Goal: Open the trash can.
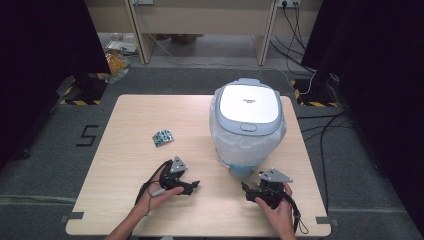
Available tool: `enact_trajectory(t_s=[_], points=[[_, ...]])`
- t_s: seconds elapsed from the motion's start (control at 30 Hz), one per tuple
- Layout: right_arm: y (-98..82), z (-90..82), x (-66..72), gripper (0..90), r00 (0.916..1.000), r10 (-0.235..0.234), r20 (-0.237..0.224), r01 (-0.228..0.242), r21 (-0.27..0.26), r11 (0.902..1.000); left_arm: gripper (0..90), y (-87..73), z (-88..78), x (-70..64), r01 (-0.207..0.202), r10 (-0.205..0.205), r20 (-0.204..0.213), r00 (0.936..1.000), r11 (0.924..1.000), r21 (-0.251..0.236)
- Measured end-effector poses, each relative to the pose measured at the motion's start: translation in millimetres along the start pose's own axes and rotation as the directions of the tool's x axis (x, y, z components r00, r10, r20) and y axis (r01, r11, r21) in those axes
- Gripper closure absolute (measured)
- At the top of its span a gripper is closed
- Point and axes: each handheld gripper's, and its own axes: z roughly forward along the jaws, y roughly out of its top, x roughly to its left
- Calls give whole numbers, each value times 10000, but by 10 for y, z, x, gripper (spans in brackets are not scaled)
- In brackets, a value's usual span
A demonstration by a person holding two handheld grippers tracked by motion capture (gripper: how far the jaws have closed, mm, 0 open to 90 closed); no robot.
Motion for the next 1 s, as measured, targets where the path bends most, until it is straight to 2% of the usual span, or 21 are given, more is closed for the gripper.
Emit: enact_trajectory(t_s=[0.07, 0.1, 0.2, 0.4, 0.63, 0.77, 0.83, 0.93, 1.0], points=[[10, 7, 24, 211, 10000, -20, -41, 20, -2, 10000, 148, -64, -16, 87, 173, -169, -258, 9995, 9997, 151], [18, 9, 40, 212, 10000, -47, -70, 47, 11, 10000, 143, -95, -28, 110, 260, -261, -232, 9994, 9997, -49], [34, 25, 72, 216, 9995, -230, -208, 228, -82, 9997, 141, -138, -67, 146, 319, -322, -314, 9990, 9994, -99], [81, 76, 206, 220, 9974, -523, -499, 516, -162, 9985, 134, -160, -88, 152, 386, -391, -527, 9978, 9992, -97], [125, 168, 335, 219, 9927, -821, -882, 790, -378, 9962, 124, -156, -80, 150, 448, -453, -467, 9979, 9989, -98], [146, 210, 390, 219, 9921, -833, -934, 791, -476, 9957, 117, -155, -76, 149, 445, -449, -448, 9980, 9989, -110], [166, 230, 412, 218, 9908, -981, -937, 936, -516, 9943, 115, -155, -76, 149, 440, -445, -440, 9980, 9990, -106], [165, 289, 428, 215, 9917, -1075, -701, 1058, -281, 9940, 114, -155, -75, 149, 438, -442, -435, 9981, 9990, -108], [143, 320, 418, 213, 9925, -1080, -581, 1060, -357, 9937, 114, -155, -75, 149, 438, -442, -431, 9981, 9990, -107]])
